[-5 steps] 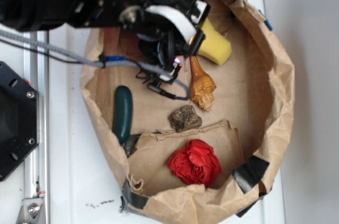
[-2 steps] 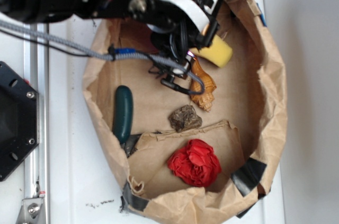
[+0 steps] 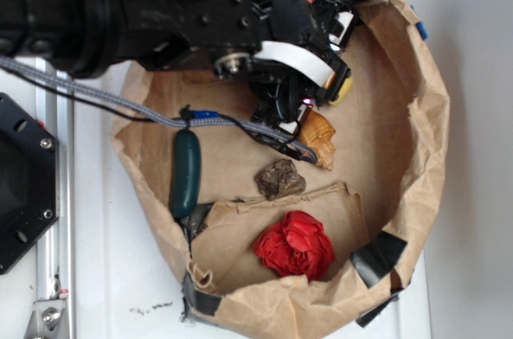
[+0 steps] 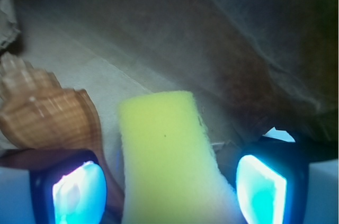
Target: Grab the green sponge.
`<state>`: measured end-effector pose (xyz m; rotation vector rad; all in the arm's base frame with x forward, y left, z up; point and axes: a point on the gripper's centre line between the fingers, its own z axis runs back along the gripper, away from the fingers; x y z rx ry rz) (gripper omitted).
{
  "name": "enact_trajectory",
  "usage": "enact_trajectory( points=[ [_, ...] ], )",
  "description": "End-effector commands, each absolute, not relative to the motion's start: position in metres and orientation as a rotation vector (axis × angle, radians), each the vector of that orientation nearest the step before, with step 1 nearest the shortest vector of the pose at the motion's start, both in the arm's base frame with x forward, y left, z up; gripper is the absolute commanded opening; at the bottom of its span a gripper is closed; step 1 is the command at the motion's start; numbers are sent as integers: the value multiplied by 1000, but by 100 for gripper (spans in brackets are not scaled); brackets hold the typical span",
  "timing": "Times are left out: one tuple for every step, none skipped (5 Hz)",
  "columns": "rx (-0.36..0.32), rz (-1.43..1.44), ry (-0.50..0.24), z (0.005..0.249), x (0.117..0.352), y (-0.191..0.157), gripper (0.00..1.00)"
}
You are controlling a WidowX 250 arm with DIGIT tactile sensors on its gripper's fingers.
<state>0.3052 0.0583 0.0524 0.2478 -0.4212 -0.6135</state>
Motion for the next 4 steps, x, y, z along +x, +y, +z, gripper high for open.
enact_trajectory(
  points=[
    [292, -587, -441, 54, 318, 63, 34],
    [293, -577, -435, 53, 319, 64, 0],
    [286, -581, -435, 55, 319, 64, 0],
    [284, -580, -438, 56, 318, 65, 0]
  ],
)
